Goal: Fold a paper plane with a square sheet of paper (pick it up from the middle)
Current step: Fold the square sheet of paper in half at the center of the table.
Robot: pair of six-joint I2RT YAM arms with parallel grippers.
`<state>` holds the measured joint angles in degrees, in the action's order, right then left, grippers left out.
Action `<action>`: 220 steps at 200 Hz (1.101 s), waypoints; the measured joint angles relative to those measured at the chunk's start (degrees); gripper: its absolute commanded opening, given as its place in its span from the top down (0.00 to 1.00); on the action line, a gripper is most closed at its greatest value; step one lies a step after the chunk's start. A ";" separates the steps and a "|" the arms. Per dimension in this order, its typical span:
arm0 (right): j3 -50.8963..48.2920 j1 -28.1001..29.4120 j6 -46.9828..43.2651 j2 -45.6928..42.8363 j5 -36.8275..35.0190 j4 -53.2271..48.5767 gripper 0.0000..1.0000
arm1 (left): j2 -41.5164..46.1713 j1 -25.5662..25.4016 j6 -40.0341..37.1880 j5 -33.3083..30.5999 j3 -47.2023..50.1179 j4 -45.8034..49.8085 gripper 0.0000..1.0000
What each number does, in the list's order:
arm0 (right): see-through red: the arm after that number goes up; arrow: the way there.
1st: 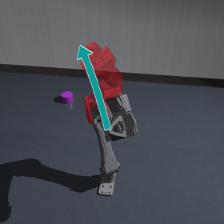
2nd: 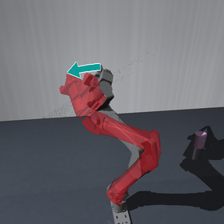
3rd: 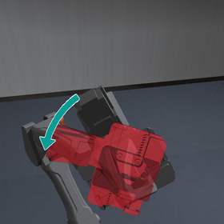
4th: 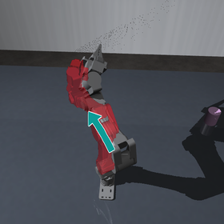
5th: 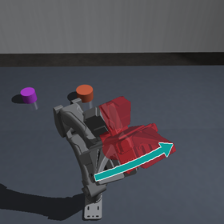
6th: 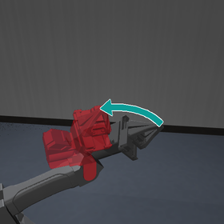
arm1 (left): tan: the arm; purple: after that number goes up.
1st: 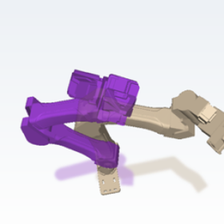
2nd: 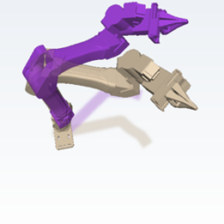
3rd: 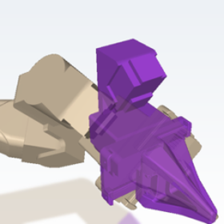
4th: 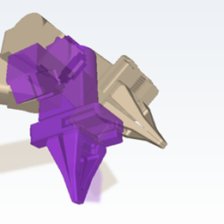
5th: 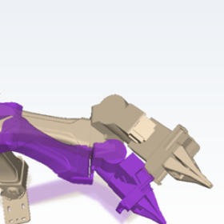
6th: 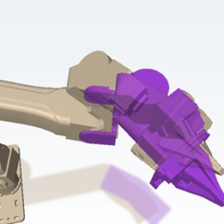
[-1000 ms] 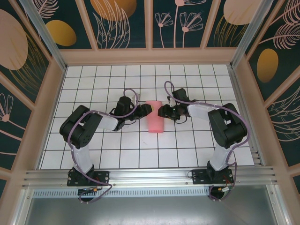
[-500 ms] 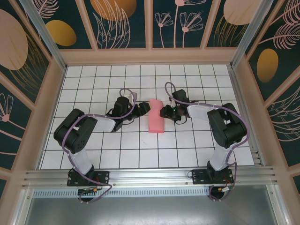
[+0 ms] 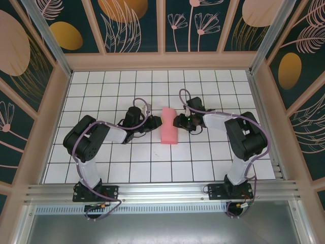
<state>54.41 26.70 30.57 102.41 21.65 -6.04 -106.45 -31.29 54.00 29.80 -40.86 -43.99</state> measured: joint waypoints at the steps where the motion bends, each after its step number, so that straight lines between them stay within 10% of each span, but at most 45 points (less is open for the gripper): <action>1: -0.07 0.00 0.02 -0.07 0.04 0.04 0.53 | 0.00 0.00 0.13 -0.04 0.00 0.02 0.96; 95: -7.50 -3.13 1.75 -12.48 2.71 4.37 0.58 | 0.00 -1.16 1.40 0.98 -1.64 -0.98 1.00; 220: -11.41 -2.32 2.16 -7.23 6.71 5.09 0.66 | -1.14 -4.26 7.08 -0.46 -6.05 -3.93 1.00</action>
<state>43.00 24.38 32.73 95.18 28.36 -0.95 -107.59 -35.55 61.08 29.34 -46.92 -47.92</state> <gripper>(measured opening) 0.325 0.047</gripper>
